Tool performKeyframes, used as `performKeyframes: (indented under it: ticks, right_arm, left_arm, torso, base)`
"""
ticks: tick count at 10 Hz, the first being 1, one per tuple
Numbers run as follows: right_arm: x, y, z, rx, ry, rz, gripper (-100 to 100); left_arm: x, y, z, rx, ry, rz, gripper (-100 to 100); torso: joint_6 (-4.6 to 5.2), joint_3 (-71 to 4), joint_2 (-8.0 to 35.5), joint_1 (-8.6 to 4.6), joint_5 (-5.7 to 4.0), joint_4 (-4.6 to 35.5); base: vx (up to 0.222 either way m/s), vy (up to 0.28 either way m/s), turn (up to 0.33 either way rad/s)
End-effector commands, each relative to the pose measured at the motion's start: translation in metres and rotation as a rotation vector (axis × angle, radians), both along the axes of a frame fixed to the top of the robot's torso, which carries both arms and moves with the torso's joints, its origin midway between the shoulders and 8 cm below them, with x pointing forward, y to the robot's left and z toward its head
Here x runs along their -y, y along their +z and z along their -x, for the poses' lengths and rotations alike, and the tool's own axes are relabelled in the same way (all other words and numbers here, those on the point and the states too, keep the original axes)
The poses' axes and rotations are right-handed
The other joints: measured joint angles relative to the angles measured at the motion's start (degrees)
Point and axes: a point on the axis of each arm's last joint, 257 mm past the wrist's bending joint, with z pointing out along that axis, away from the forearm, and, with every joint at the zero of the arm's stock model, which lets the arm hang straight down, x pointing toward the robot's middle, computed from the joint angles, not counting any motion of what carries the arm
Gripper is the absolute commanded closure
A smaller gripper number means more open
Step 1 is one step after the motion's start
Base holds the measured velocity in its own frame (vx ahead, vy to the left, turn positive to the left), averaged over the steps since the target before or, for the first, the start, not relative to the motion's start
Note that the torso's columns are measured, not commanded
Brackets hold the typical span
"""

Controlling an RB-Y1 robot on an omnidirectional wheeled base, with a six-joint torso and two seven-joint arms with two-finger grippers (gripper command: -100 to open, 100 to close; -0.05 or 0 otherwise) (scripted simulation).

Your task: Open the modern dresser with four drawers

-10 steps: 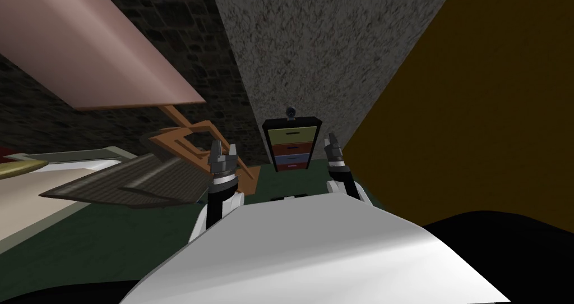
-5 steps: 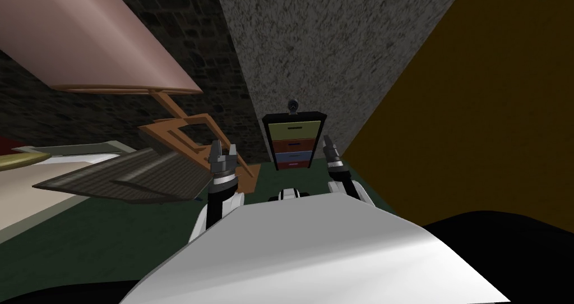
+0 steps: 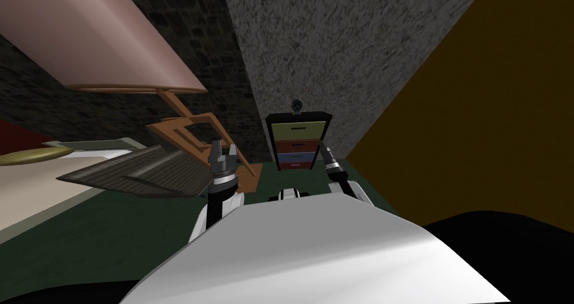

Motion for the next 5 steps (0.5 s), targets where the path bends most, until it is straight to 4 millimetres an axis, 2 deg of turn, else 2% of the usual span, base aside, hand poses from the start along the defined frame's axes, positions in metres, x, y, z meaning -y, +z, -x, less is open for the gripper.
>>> performKeyframes:
  ticks: [1,2,3,4,5]
  right_arm:
    - [0.003,-0.020,-0.007,-0.059,-0.027,0.072,-100]
    - [0.008,-0.038,-0.011,-0.110,-0.049,0.110,-100]
    - [0.008,-0.039,-0.011,-0.111,-0.052,0.130,-100]
    - [0.014,-0.058,-0.015,-0.165,-0.076,0.166,-100]
    - [0.013,-0.058,-0.015,-0.166,-0.081,0.192,-100]
  left_arm:
    - [0.000,0.000,0.000,0.000,0.000,0.000,0]
    - [0.000,0.000,0.000,0.000,0.000,0.000,0]
    - [0.000,0.000,0.000,0.000,0.000,0.000,0]
    - [0.000,0.000,0.000,0.000,0.000,0.000,0]
    - [0.000,0.000,0.000,0.000,0.000,0.000,0]
  torso:
    - [-0.02,0.0,0.0,-0.02,-0.01,0.0]
    - [0.00,0.0,0.0,-0.03,-0.01,0.0]
    - [-0.02,0.0,0.0,0.00,-0.01,0.0]
    - [0.00,0.0,0.0,-0.02,-0.01,0.0]
    - [-0.03,0.0,0.0,-0.01,-0.01,0.0]
  base:
    - [0.031,0.014,0.046]
    - [0.042,0.020,0.102]
    - [0.035,0.013,0.050]
    - [0.036,0.016,0.102]
    - [0.035,0.012,0.050]
